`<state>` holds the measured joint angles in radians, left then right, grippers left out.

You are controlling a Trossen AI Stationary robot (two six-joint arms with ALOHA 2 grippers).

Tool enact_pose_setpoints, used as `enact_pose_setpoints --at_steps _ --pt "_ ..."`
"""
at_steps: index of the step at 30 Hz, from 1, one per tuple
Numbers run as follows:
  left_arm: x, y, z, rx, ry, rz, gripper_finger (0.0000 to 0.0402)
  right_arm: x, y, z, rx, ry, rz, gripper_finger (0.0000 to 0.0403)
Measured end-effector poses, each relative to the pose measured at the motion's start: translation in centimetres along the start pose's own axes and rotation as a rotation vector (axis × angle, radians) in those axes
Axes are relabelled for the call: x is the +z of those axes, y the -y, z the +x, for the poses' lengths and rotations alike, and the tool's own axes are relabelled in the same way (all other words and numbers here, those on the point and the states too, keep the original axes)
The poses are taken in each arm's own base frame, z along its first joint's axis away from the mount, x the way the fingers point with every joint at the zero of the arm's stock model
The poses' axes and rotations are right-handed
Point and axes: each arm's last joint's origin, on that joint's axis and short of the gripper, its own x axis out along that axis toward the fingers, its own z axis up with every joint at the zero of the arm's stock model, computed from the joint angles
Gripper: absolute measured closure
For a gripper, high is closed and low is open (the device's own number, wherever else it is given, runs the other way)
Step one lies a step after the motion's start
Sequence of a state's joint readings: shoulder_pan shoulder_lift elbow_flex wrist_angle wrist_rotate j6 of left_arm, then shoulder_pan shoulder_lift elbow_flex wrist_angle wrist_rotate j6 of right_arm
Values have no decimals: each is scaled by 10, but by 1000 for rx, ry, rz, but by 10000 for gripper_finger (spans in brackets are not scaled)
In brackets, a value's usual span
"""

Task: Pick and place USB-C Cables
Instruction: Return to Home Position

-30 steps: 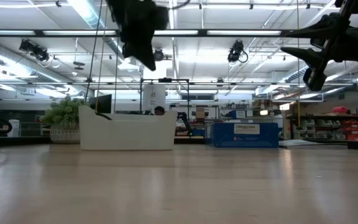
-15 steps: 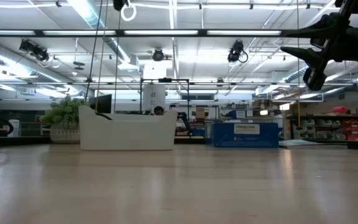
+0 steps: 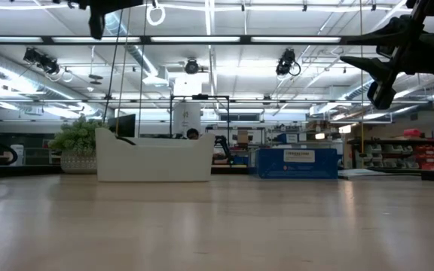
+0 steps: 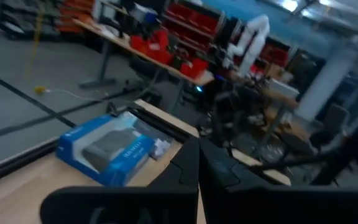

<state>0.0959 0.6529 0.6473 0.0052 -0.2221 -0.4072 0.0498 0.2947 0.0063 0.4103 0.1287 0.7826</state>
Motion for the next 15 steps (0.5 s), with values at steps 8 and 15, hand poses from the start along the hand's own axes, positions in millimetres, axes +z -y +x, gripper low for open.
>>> enact_pose_setpoints --at_steps 8,15 --pt "-8 -19 -40 86 159 -14 400 1 0 0 5 5 1 275" --pt "-24 -36 -63 145 256 -30 401 1 -1 0 5 6 1 275"
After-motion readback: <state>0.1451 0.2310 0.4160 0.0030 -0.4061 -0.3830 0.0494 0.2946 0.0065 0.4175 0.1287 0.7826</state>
